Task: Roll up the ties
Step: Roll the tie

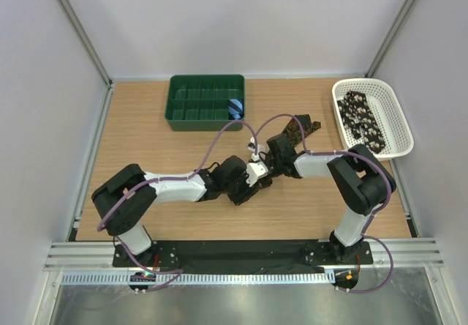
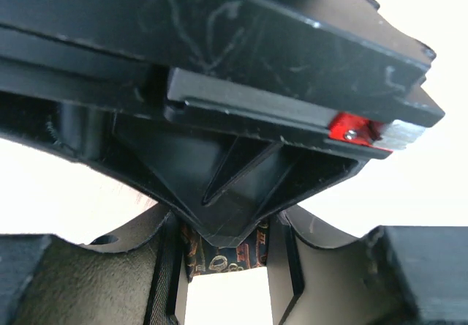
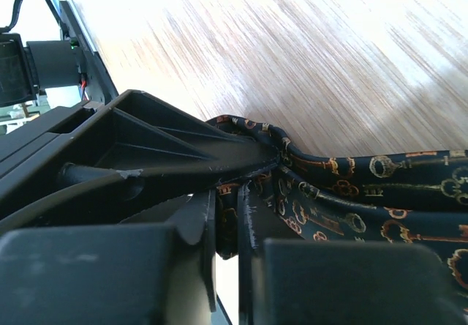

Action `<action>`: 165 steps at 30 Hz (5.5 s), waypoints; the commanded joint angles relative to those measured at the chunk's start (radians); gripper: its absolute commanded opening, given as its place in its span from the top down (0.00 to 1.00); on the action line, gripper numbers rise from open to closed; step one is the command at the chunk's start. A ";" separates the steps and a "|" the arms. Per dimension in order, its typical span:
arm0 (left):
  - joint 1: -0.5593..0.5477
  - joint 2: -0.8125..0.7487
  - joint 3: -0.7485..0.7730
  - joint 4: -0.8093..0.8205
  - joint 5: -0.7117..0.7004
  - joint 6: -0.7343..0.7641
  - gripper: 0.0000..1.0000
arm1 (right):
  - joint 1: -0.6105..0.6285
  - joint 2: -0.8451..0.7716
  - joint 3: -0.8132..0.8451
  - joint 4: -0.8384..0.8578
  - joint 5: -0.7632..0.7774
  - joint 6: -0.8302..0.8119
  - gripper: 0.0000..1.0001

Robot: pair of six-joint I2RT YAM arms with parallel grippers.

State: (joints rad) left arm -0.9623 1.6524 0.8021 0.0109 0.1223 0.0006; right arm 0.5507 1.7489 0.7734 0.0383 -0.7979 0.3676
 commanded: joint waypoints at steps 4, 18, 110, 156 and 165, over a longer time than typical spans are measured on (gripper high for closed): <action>-0.006 0.050 0.008 -0.134 -0.043 -0.056 0.84 | -0.011 0.032 -0.025 0.007 0.121 -0.019 0.99; 0.007 0.121 0.078 -0.246 -0.115 -0.163 0.85 | -0.090 -0.054 -0.066 0.115 0.135 0.079 0.55; 0.070 0.403 0.537 -0.973 0.069 -0.168 0.87 | 0.928 0.440 0.641 -0.767 1.789 -0.318 0.35; 0.089 0.308 0.657 -0.925 0.057 -0.119 0.49 | 0.902 0.455 0.696 -0.847 1.763 -0.179 0.99; 0.178 0.184 0.614 -0.812 0.022 -0.180 0.44 | 0.913 0.439 0.710 -0.864 1.764 -0.130 0.99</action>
State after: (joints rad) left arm -0.8288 1.9373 1.4113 -0.8707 0.1730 -0.1562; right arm 1.4578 2.2269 1.4860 -0.8352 1.0260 0.1604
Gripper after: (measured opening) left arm 0.559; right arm 0.310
